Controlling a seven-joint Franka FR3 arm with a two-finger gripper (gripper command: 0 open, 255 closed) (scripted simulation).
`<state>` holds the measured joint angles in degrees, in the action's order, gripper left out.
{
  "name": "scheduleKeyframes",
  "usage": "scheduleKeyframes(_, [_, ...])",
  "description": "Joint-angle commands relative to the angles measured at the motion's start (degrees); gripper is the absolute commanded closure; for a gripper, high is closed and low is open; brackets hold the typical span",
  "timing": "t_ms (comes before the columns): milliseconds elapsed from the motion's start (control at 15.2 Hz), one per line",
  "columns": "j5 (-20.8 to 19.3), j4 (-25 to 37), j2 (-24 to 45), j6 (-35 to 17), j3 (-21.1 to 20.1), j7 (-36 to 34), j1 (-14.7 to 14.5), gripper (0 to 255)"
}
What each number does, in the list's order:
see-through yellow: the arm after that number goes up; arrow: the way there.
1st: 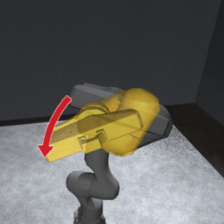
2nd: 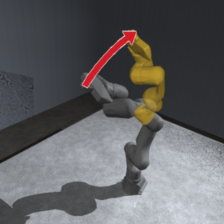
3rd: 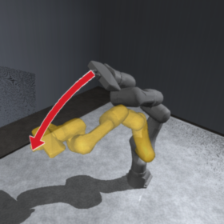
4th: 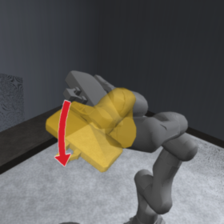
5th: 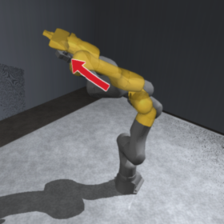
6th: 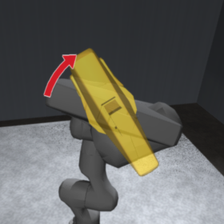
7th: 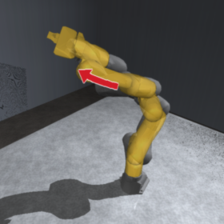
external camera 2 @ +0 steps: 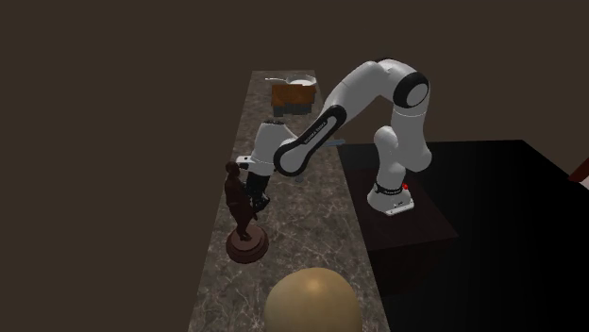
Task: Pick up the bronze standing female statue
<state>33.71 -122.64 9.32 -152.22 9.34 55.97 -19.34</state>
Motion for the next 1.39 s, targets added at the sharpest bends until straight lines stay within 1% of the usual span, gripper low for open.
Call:
scheduleKeyframes(0, [0.02,0.0,0.09,0.0,-0.06,0.0,-0.04,255])
scheduleKeyframes(330, [0.07,-0.01,0.09,0.0,-0.04,0.1,-0.01,255])
scheduleKeyframes(858, [-4.97,1.63,-3.5,4.61,1.16,-4.75,-0.51,255])
scheduleKeyframes(1320, [-8.54,3.84,-6.09,8.93,1.73,-8.29,-0.6,255])
